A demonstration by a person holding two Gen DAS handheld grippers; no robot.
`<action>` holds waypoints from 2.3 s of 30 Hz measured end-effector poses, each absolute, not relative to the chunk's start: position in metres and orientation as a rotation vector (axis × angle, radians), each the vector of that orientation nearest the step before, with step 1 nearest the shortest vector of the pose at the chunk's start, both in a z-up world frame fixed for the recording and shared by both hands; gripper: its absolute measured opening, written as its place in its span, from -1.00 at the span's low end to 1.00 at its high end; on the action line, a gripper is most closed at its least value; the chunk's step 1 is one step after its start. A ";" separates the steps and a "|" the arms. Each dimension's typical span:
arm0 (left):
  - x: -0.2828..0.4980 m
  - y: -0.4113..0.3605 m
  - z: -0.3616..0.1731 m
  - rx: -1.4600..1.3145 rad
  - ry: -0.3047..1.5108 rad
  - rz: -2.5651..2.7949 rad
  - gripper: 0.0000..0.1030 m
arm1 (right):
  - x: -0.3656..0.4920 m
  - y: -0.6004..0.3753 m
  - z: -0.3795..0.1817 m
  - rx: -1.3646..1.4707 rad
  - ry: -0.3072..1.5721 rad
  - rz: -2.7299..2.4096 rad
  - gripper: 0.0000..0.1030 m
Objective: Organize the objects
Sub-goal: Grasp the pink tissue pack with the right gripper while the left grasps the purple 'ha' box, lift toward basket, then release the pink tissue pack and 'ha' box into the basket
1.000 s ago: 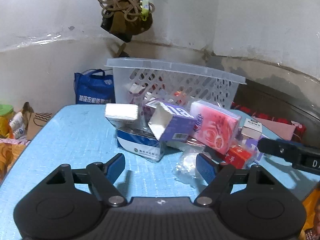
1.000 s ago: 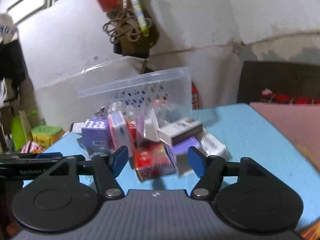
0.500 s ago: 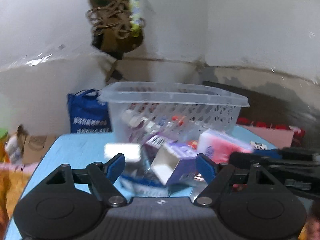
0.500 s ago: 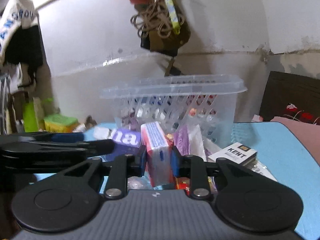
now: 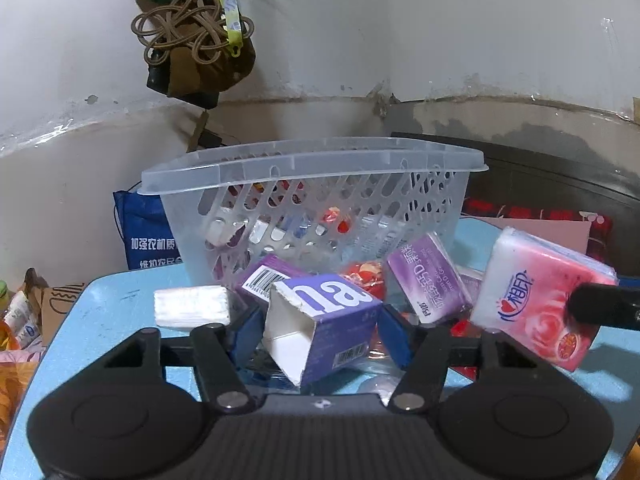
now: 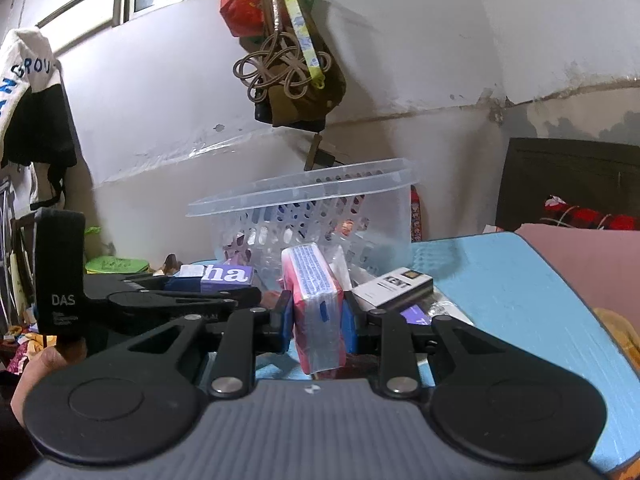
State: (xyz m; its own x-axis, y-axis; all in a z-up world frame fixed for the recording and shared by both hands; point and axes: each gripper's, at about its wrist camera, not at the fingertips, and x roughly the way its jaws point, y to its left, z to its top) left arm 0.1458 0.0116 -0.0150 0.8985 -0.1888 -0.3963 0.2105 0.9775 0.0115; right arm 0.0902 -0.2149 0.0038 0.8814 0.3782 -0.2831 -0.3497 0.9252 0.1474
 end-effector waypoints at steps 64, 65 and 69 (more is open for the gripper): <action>0.123 0.045 0.035 -0.092 0.433 -0.169 0.61 | 0.124 -0.239 0.043 0.149 0.240 0.234 1.00; 0.112 0.047 0.025 -0.099 0.435 -0.158 0.61 | 0.110 -0.242 0.029 0.151 0.229 0.216 0.99; 0.090 0.038 -0.001 -0.067 0.423 -0.145 0.61 | 0.106 -0.240 0.005 0.077 0.279 0.195 0.68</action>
State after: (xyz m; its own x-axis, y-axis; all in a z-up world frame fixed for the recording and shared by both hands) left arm 0.0899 0.0380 -0.0008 0.9017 -0.1537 -0.4041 0.1256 0.9875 -0.0953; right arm 0.1057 -0.2397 0.0047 0.9428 0.2013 -0.2656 -0.1802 0.9783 0.1018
